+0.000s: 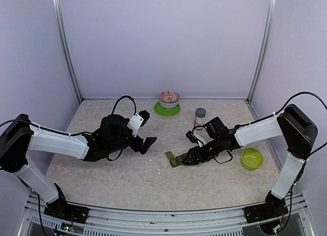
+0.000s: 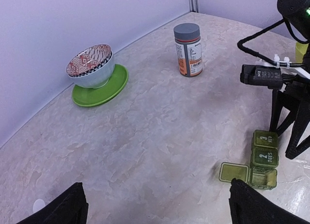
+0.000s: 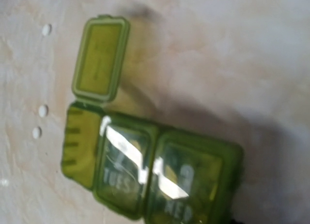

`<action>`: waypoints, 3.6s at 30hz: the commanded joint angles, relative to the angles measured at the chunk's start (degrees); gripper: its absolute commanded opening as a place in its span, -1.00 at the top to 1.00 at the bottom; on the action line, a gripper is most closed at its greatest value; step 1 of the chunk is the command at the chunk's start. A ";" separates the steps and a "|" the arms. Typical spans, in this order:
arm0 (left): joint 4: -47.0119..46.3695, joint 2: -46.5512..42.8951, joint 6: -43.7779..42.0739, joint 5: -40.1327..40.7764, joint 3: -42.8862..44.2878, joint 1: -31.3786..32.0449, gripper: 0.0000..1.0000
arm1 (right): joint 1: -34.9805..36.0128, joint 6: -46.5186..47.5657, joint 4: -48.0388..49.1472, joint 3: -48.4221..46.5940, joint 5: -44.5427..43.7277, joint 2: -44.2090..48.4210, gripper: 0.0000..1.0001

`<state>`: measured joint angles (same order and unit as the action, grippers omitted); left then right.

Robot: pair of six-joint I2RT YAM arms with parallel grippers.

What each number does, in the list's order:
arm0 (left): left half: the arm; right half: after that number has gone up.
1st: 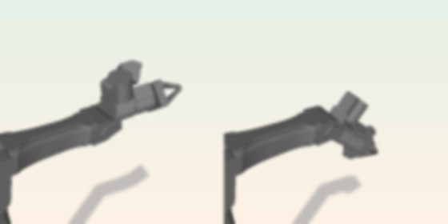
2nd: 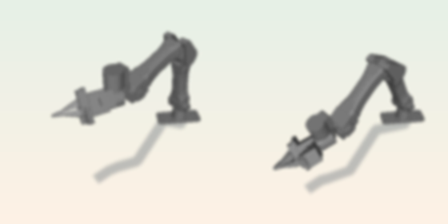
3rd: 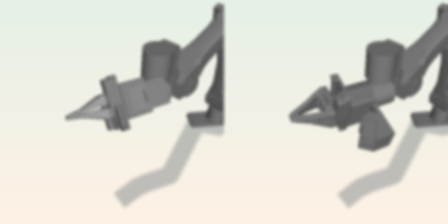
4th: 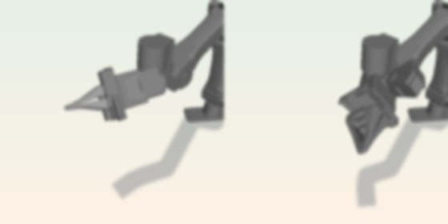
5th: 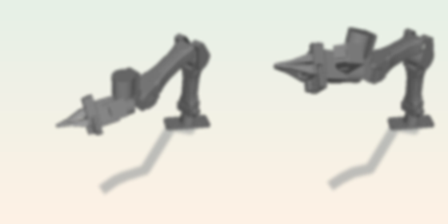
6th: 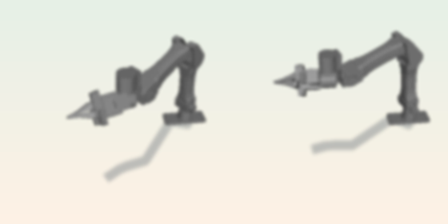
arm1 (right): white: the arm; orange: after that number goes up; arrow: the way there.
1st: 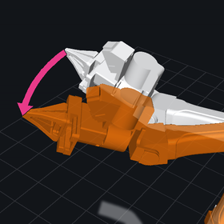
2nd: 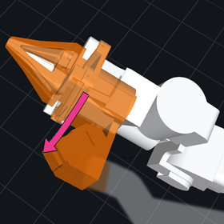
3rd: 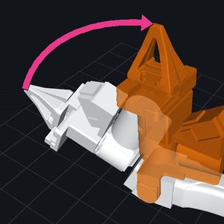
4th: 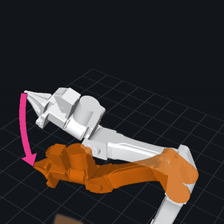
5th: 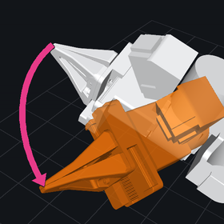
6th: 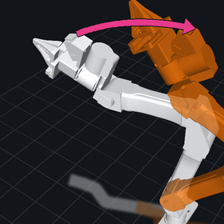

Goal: Sort the pills into containers
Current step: Move the pill container to the center of the board.

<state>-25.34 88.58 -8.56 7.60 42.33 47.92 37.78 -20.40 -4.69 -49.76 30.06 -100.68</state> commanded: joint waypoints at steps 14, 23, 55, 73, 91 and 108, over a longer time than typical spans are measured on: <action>-1.82 -1.46 0.75 0.99 -1.02 -0.55 -0.98 | 0.74 -1.90 5.07 -9.84 3.97 -11.43 -0.31; -1.95 -1.34 0.59 0.85 -1.02 -0.55 -0.98 | 0.88 -5.40 10.19 -12.70 10.01 -14.07 -0.30; -2.11 -1.87 0.80 1.34 -1.28 -0.55 -0.98 | 4.39 11.57 1.33 -5.25 -4.62 -0.63 -0.49; -2.39 -1.98 1.03 2.69 -1.48 -0.63 -0.98 | 18.80 15.26 2.57 -1.09 -27.13 -1.92 -0.48; -1.91 -1.59 0.99 2.57 -1.26 -0.81 -0.98 | 17.87 22.93 1.47 -8.37 -30.19 -9.69 -0.08; -1.93 -1.52 1.08 2.30 -1.19 -0.90 -0.98 | 12.56 22.79 -0.36 -11.62 -32.32 -11.96 -0.08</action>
<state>-26.15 87.66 -7.88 9.54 41.60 47.53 51.59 1.78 -0.93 -60.31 0.34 -110.02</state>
